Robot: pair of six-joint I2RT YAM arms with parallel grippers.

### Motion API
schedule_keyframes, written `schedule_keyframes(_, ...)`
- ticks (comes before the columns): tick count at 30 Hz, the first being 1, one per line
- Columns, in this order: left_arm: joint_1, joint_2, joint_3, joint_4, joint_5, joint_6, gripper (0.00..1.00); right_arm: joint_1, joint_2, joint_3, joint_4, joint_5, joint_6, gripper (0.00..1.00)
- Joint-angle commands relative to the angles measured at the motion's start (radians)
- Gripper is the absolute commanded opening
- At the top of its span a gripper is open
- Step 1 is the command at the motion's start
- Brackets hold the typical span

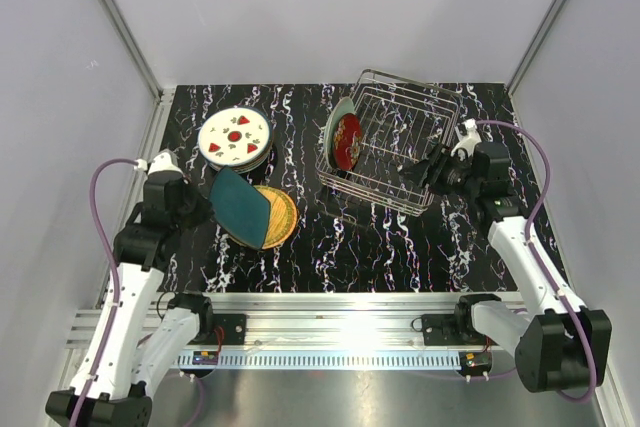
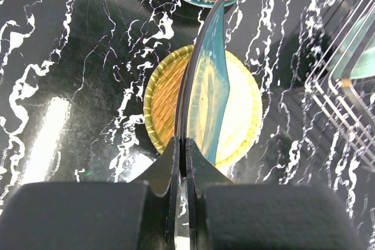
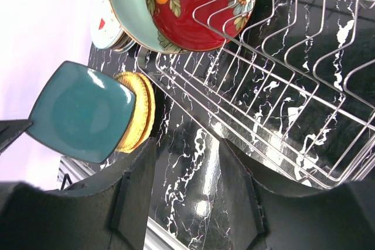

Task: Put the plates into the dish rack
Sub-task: Grab a plate with the left arm

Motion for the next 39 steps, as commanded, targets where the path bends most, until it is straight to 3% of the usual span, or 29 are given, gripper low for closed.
schedule_keyframes(1,0.0,0.021,0.079,0.058,0.057,0.066,0.0,0.014,-0.023,0.003,0.042,-0.025,-0.028,0.55)
schedule_keyframes(6,-0.02,0.061,0.099,0.047,0.056,0.092,0.0,0.081,-0.01,0.011,0.071,-0.042,-0.05,0.53)
schedule_keyframes(13,-0.14,0.13,0.203,0.01,-0.066,0.104,0.0,0.464,0.052,0.04,0.132,0.088,-0.135,0.53)
schedule_keyframes(20,-0.235,0.205,0.27,-0.013,-0.138,0.12,0.0,0.713,0.264,0.115,0.31,0.236,-0.154,0.52)
schedule_keyframes(27,-0.338,0.249,0.309,-0.037,-0.231,0.118,0.0,0.813,0.447,0.196,0.398,0.314,-0.142,0.5)
schedule_keyframes(34,-0.385,0.266,0.293,-0.031,-0.257,0.112,0.0,0.817,0.568,0.222,0.488,0.314,-0.087,0.5)
schedule_keyframes(39,-0.408,0.275,0.277,-0.027,-0.28,0.104,0.06,0.816,0.605,0.224,0.504,0.302,-0.071,0.5)
